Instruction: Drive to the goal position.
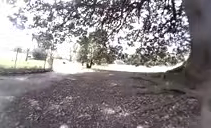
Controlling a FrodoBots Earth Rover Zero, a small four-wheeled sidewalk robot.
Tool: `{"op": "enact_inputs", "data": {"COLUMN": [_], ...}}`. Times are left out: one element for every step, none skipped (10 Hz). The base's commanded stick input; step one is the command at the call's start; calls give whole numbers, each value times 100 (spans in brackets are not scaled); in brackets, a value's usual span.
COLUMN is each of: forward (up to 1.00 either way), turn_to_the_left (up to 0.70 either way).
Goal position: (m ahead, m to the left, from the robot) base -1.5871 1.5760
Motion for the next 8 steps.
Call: {"op": "enact_inputs", "data": {"forward": [0, 0, 0, 0, 0, 0, 0, 0], "turn_to_the_left": [70, 70, 70, 70, 70, 70, 70, 70]}}
